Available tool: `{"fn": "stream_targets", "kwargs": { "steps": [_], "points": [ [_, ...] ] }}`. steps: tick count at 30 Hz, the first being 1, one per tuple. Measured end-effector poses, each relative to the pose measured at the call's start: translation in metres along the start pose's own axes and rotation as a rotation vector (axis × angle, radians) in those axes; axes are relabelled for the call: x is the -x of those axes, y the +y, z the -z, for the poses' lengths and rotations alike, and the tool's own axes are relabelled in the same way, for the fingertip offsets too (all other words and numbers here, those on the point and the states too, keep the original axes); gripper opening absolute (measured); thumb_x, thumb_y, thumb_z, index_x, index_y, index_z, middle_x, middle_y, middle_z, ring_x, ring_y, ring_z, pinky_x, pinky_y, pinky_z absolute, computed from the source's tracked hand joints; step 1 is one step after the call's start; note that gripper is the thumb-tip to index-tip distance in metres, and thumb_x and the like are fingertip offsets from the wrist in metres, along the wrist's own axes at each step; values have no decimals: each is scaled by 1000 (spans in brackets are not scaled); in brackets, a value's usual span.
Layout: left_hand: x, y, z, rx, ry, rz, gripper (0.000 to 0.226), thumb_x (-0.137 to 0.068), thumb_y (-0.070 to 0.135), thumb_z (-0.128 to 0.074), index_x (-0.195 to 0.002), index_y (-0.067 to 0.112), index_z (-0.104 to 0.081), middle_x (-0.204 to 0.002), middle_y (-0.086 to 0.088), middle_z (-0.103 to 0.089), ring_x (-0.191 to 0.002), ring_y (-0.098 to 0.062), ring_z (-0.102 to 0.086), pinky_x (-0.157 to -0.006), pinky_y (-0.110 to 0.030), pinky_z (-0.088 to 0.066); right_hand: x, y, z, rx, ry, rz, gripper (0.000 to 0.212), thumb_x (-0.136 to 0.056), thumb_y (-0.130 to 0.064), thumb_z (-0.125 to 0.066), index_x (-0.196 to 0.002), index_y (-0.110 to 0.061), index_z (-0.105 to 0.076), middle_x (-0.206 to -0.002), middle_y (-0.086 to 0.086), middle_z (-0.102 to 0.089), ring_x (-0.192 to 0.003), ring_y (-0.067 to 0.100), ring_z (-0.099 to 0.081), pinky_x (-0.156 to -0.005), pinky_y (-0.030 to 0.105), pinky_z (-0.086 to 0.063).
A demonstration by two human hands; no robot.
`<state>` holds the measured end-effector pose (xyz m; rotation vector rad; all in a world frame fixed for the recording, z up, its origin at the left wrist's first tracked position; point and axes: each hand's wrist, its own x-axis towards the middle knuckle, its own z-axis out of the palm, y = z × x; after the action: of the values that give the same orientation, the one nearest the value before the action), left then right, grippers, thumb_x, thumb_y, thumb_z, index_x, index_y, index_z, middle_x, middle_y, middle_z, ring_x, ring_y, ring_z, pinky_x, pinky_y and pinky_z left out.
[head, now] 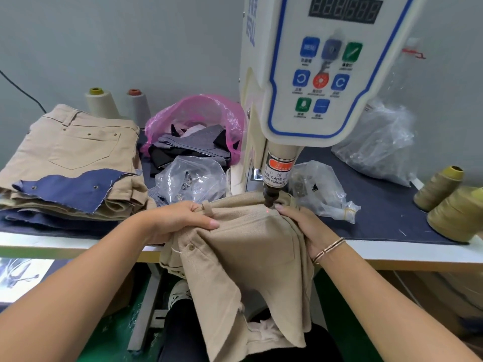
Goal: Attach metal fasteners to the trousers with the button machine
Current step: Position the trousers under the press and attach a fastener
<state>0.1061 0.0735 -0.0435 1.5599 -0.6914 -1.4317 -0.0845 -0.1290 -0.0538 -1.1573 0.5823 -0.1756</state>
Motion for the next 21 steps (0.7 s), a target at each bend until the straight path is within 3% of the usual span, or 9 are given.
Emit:
{"fn": "stream_targets", "kwargs": {
  "steps": [3, 6, 11, 14, 17, 19, 21],
  "points": [
    [0, 0, 3, 90, 24, -50, 45, -69, 27, -78, -99, -2, -60, -90, -12, -66, -80, -20, -65, -72, -28, -56, 1, 0, 3, -27, -75, 3, 22, -70, -30, -73, -88, -17, -79, -93, 9, -74, -82, 17, -72, -64, 24, -55],
    [-1, 0, -1, 107, 36, -69, 54, -82, 18, -70, -125, -7, -49, -114, -19, -60, -101, -28, -58, -88, -36, -51, 0, -2, 7, 36, -115, 11, 18, -69, -20, -77, -87, -18, -79, -93, 9, -74, -82, 17, -71, -65, 24, -55],
    [-6, 0, -9, 122, 90, -80, 44, -91, 9, -54, -131, -8, -44, -130, -24, -55, -105, -26, -59, -91, -35, -50, -4, -9, 5, 51, -115, 18, 15, -69, -11, -75, -82, -17, -79, -88, 8, -74, -80, 15, -71, -65, 24, -55],
    [-6, -1, -10, 134, 98, -77, 40, -90, 10, -55, -128, -1, -52, -128, -20, -58, -104, -25, -62, -90, -35, -50, -4, -6, 1, -2, -92, 59, 12, -67, -9, -71, -72, -18, -78, -77, 4, -73, -71, 12, -70, -61, 21, -54],
    [-5, -7, -6, 183, 112, -94, 45, -85, 14, -58, -127, -1, -54, -126, -21, -60, -103, -26, -62, -87, -33, -53, -3, -3, -1, -23, -60, 71, 29, -66, -11, -69, -94, -7, -72, -91, 13, -73, -80, 18, -70, -69, 27, -57],
    [-4, -13, -5, 218, 92, -114, 44, -83, 16, -63, -123, -3, -56, -114, -23, -63, -93, -24, -65, -79, -31, -55, -2, -1, -3, -7, -31, 80, 39, -65, -13, -71, -103, -4, -68, -98, 16, -72, -87, 21, -69, -79, 31, -56],
    [-3, -15, -5, 215, 41, -122, 26, -78, 22, -75, -99, 9, -71, -91, -13, -67, -75, -17, -66, -66, -26, -56, -1, 1, -3, -2, 1, 101, 43, -64, -16, -73, -105, -3, -68, -102, 17, -71, -92, 24, -67, -86, 34, -53]
  ]
}}
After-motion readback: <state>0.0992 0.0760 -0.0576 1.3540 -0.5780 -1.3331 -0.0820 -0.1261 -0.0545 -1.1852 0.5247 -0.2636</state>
